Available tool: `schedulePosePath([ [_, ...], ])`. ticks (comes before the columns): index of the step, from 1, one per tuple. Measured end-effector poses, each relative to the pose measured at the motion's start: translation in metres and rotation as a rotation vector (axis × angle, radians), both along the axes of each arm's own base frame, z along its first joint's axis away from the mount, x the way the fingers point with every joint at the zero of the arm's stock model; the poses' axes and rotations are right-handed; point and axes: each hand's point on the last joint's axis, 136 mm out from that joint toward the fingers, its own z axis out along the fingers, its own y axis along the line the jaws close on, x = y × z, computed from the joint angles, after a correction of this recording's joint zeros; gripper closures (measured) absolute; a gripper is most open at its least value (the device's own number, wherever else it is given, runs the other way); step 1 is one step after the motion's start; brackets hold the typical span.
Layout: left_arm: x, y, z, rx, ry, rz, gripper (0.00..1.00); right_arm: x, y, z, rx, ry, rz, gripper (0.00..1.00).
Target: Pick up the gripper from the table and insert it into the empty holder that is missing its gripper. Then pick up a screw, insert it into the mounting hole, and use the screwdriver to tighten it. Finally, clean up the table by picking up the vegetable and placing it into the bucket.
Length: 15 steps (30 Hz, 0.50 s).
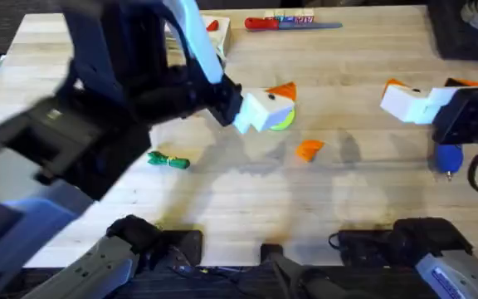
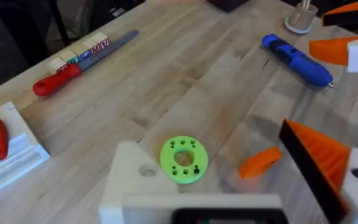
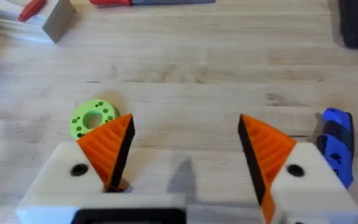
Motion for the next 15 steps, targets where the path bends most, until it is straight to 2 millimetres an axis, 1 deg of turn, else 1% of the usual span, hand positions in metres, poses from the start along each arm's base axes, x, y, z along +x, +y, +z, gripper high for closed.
schedulePosePath([
  [2, -0.005, -0.006, -0.013, -0.012, -0.039, -0.025, 0.013, 0.000, 0.000, 0.000, 0.000, 0.000, 0.000, 0.010],
  [4, -0.016, -0.007, -0.027, -0.022, -0.065, -0.047, 0.013, 0.000, 0.000, 0.000, 0.000, 0.000, 0.000, 0.010],
  [5, -0.038, -0.005, -0.042, -0.050, -0.124, -0.078, 0.014, 0.000, 0.000, 0.000, 0.000, 0.000, 0.000, 0.010],
  [9, -0.067, 0.000, -0.057, -0.086, -0.192, -0.116, 0.014, 0.000, 0.000, 0.000, 0.000, 0.000, 0.000, 0.010],
  [10, -0.083, 0.005, -0.070, -0.107, -0.218, -0.132, 0.014, 0.000, 0.000, 0.000, 0.000, 0.000, 0.000, 0.010],
  [15, -0.095, 0.012, -0.086, -0.145, -0.228, -0.128, 0.013, 0.000, 0.000, 0.000, 0.000, 0.001, 0.000, 0.010],
])
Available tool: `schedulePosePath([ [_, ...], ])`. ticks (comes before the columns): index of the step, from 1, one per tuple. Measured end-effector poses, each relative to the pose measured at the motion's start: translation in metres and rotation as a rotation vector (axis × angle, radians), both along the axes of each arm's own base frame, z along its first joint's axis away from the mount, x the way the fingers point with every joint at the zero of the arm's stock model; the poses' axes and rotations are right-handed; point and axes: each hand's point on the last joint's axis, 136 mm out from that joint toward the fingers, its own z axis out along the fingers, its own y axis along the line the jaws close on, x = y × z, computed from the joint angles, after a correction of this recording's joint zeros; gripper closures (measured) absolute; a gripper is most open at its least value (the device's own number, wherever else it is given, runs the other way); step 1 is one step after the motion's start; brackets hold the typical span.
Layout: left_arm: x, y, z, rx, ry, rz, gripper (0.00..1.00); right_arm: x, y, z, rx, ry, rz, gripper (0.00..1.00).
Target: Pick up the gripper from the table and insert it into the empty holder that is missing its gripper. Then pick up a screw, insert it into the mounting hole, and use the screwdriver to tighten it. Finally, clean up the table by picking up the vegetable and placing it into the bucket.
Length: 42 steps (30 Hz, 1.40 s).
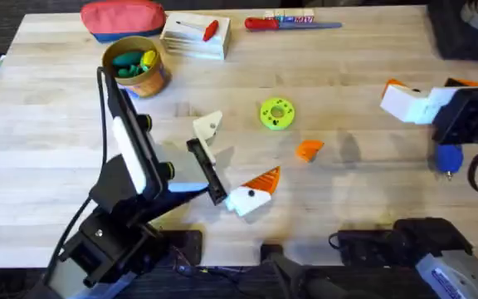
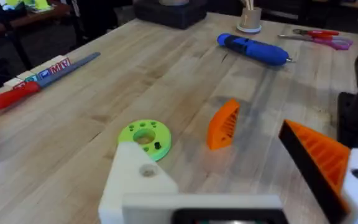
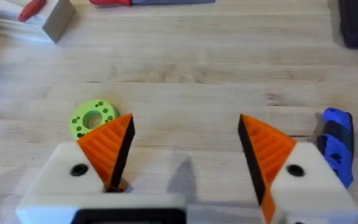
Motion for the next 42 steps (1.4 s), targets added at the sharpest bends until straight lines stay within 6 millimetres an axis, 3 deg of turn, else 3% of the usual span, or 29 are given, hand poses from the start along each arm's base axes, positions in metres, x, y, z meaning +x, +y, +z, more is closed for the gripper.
schedulePosePath([
  [5, -0.008, 0.004, -0.018, -0.002, 0.020, -0.004, 0.014, 0.000, 0.000, 0.000, 0.000, -0.001, 0.000, 0.010],
  [9, -0.016, 0.006, -0.020, 0.000, 0.032, -0.020, 0.014, 0.000, 0.000, 0.000, 0.000, 0.000, 0.000, 0.011],
  [14, -0.022, 0.007, 0.004, -0.065, -0.061, -0.041, 0.015, 0.000, 0.000, 0.000, 0.000, -0.001, 0.000, 0.010],
  [42, -0.024, 0.006, 0.003, -0.063, -0.056, -0.052, 0.014, 0.000, 0.000, 0.000, 0.002, 0.000, -0.001, 0.010],
])
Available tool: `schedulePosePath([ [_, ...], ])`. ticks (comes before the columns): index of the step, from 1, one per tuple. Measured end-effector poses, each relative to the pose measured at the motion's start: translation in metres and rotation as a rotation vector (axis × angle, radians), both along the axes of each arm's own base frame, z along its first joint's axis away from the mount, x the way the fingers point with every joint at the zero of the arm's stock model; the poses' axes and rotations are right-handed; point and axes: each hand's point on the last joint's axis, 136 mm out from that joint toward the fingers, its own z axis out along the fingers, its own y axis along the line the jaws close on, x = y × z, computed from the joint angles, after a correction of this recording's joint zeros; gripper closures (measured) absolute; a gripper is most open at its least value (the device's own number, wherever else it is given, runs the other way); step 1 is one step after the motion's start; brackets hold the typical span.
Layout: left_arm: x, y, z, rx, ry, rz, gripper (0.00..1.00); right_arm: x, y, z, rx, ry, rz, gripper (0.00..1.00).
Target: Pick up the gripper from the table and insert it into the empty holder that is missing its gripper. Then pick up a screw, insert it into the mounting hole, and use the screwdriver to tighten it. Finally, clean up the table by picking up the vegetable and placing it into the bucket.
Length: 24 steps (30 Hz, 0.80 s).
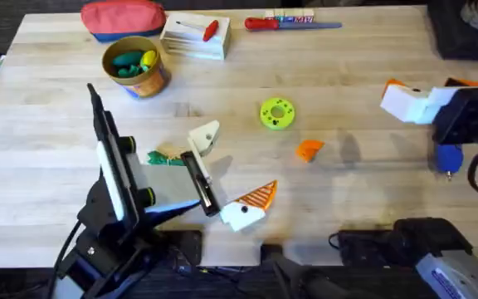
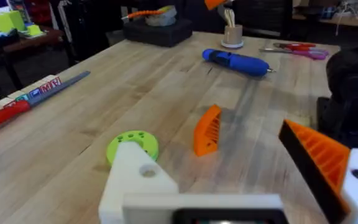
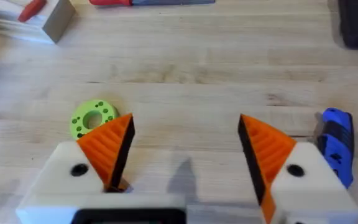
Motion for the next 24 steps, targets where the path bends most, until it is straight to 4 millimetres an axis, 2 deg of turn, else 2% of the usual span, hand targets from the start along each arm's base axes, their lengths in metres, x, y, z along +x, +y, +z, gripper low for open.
schedulePosePath([
  [6, -0.017, -0.007, 0.000, -0.003, 0.005, -0.105, 0.015, -0.002, 0.001, -0.003, 0.088, 0.020, -0.050, 0.010],
  [8, -0.024, -0.010, 0.000, -0.009, 0.021, -0.147, 0.015, -0.004, 0.006, -0.005, 0.104, 0.034, -0.022, 0.009],
  [11, -0.030, -0.011, 0.000, -0.029, 0.074, -0.184, 0.016, -0.014, 0.024, -0.021, 0.102, 0.121, 0.092, 0.008],
  [15, -0.034, -0.013, 0.000, -0.051, 0.136, -0.205, 0.016, -0.033, 0.052, -0.053, 0.082, 0.301, 0.270, 0.007],
  [19, -0.036, -0.013, -0.001, -0.061, 0.168, -0.215, 0.014, -0.041, 0.079, -0.069, 0.027, 0.388, 0.437, 0.007],
  [24, -0.037, -0.013, -0.001, -0.065, 0.182, -0.217, 0.014, -0.047, 0.099, -0.090, -0.082, 0.480, 0.562, 0.007],
])
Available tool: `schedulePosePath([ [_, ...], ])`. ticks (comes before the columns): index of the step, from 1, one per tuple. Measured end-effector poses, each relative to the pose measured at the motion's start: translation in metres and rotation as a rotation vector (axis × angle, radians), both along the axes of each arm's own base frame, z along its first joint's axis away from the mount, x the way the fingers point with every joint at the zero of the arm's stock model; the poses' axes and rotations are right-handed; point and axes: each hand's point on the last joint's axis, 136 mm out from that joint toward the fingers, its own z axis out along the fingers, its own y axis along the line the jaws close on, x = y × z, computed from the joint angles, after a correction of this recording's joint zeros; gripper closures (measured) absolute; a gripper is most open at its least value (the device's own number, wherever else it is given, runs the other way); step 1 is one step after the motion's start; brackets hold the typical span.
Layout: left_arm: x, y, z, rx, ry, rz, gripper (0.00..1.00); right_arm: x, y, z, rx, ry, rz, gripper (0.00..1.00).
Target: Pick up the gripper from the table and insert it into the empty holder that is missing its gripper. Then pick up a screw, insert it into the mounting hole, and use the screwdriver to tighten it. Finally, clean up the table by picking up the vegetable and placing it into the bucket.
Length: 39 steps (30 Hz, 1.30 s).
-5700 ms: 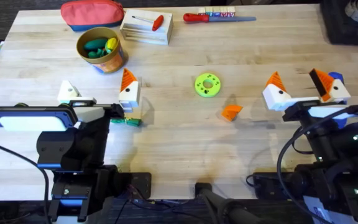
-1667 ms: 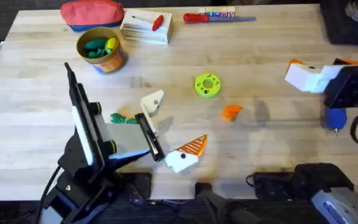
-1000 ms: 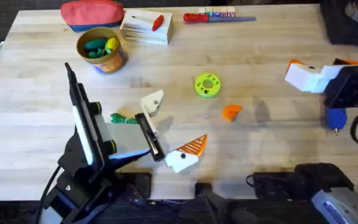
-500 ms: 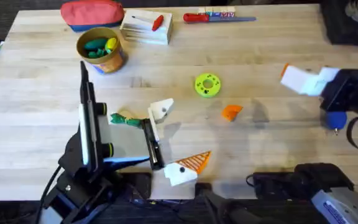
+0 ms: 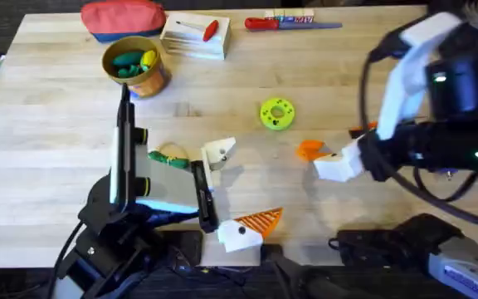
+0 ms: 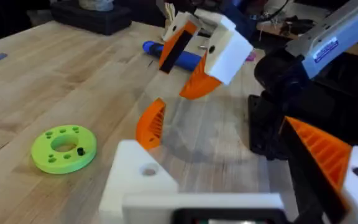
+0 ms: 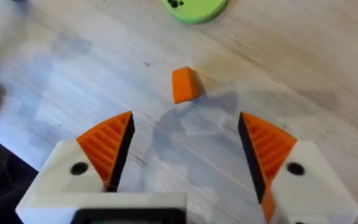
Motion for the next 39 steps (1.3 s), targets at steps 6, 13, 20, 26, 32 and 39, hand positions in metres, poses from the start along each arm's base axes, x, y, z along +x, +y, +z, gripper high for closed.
schedulePosePath([
  [6, 0.000, 0.000, 0.000, -0.001, 0.004, 0.000, 0.015, 0.006, 0.023, -0.016, -0.072, 0.008, 0.115, 0.007],
  [13, 0.000, 0.000, 0.000, -0.002, 0.007, 0.000, 0.016, 0.010, 0.028, -0.036, -0.131, 0.067, 0.140, 0.016],
  [20, 0.000, 0.000, 0.000, -0.002, 0.007, 0.000, 0.013, 0.013, 0.024, -0.052, -0.187, 0.112, 0.138, 0.452],
  [26, 0.000, 0.000, 0.000, -0.002, 0.007, 0.000, 0.014, 0.018, 0.025, -0.051, -0.184, 0.092, 0.133, 0.992],
  [32, 0.000, 0.000, 0.000, -0.002, 0.007, 0.000, 0.013, 0.011, 0.022, -0.042, -0.199, 0.121, 0.136, 0.995],
  [39, 0.000, 0.000, 0.000, -0.002, 0.007, 0.000, 0.016, 0.009, 0.020, 0.016, -0.126, 0.014, 0.100, 0.996],
])
